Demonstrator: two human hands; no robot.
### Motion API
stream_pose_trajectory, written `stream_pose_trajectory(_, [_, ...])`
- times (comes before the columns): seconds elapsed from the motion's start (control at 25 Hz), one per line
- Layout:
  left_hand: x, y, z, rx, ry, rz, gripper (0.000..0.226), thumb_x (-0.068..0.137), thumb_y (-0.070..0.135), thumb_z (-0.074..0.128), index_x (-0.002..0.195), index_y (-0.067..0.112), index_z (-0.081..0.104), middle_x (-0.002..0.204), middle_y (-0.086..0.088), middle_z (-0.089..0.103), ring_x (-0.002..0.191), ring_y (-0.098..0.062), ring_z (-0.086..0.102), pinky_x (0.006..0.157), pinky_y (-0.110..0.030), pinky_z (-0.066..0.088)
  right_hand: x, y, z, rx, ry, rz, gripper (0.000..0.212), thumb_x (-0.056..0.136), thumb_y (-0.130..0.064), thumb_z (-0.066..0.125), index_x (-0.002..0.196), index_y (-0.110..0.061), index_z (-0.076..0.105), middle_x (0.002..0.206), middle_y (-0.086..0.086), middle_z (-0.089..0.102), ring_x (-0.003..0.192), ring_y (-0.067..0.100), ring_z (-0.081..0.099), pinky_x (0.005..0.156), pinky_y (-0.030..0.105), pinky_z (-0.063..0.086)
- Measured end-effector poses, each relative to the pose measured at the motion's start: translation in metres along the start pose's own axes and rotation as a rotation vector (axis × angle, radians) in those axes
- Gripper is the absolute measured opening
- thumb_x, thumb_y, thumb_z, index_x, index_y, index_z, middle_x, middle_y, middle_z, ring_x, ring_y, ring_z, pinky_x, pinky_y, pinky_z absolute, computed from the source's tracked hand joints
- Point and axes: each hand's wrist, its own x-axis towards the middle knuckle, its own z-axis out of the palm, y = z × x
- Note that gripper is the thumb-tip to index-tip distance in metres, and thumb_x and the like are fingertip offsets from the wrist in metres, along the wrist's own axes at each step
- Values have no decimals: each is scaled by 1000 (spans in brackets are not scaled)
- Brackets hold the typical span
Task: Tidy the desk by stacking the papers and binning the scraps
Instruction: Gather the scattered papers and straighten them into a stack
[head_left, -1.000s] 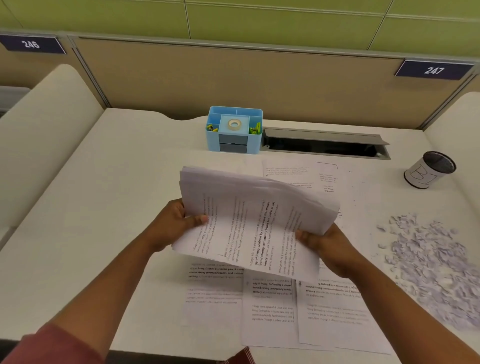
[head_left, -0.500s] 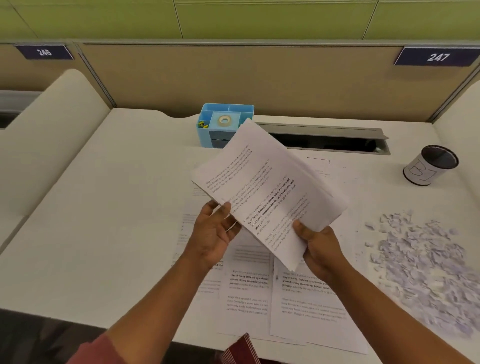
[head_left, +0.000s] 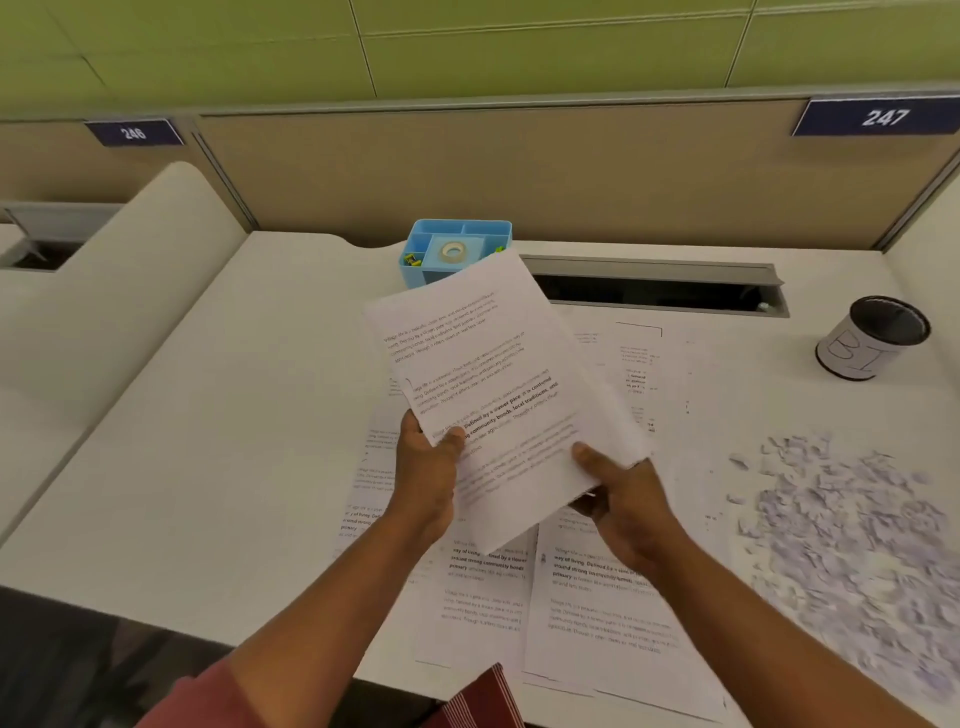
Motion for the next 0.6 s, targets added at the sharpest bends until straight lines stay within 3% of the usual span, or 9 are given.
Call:
stream_pose_trajectory(0.12, [11,0,-23,56,-96,19,45,98,-5,58,134,22,56,128,5,69,121,-17,64,104,-38,51,12,-28,-26,-37,-92,107,31,93,-11,58,123,-11,66,120,14,72,110,36,66,84,47,58])
stream_pose_trajectory(0.2, [15,-5,-34,93,-195,-2,46,97,-4,59,137,20,54,131,1,68,124,-22,63,107,-46,49,16,-35,-32,-160,-200,154,34,92,-12,61,125,-10,66,126,15,69,117,36,65,98,52,53])
stream_pose_trajectory(0.28, [15,-12,-38,148,-283,-21,48,98,-2,60,141,19,52,133,-1,67,125,-23,62,109,-49,47,17,-33,-29,-233,-286,204,38,91,-10,64,129,-11,64,126,13,70,117,34,66,102,52,51])
stream_pose_trajectory(0.44, [15,-19,-41,275,-341,-66,47,99,4,61,140,23,52,133,4,68,125,-20,62,107,-45,50,23,-11,-23,-279,-233,224,35,91,-5,67,125,-13,64,117,10,74,107,31,72,88,47,60])
stream_pose_trajectory(0.6, [21,-25,-46,419,-318,-87,46,98,8,64,139,24,51,129,9,68,122,-13,63,109,-42,48,30,13,-24,-386,-139,191,31,94,-5,66,124,-12,65,112,9,76,100,29,74,84,46,61])
